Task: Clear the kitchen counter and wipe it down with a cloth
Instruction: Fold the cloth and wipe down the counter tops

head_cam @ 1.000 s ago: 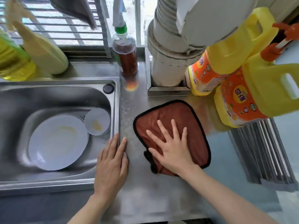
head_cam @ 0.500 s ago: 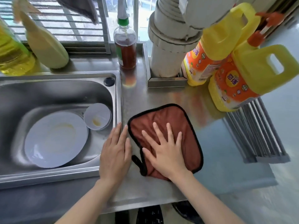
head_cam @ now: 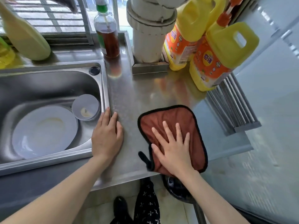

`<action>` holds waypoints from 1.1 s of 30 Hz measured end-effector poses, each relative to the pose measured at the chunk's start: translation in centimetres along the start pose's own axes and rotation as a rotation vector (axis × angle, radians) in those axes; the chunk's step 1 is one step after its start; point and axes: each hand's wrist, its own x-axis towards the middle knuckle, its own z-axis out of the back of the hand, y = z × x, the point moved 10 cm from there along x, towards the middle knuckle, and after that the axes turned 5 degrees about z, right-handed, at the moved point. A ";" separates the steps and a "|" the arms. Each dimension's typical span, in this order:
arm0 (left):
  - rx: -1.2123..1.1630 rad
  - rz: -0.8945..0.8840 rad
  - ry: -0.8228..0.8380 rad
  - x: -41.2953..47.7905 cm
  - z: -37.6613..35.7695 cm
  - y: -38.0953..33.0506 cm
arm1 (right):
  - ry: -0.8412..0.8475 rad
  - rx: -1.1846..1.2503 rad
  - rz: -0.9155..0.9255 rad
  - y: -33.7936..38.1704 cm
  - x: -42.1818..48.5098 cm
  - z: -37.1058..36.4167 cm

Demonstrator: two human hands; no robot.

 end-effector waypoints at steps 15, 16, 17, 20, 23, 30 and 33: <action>0.039 -0.026 0.049 -8.7 2.9 3.1 | 0.026 -0.040 0.049 4.8 -3.4 -1.0; 0.046 -0.021 0.054 -8.5 2.9 3.3 | 0.042 -0.042 0.077 3.8 -3.0 -0.8; 0.049 -0.014 0.058 -8.2 3.0 3.5 | 0.050 -0.042 0.056 2.2 -2.3 -0.5; 0.044 0.007 0.065 -7.6 3.3 4.3 | 0.043 0.063 -0.281 -3.7 0.1 0.4; 0.030 0.019 0.053 -7.0 3.5 4.6 | 0.010 0.136 -0.520 -2.9 1.3 0.9; 0.106 -0.006 0.081 -1.9 2.5 4.8 | 0.008 -0.008 0.203 7.4 5.4 -0.2; 0.164 0.035 0.128 -0.6 1.4 5.8 | -0.003 0.006 0.090 5.1 9.9 0.8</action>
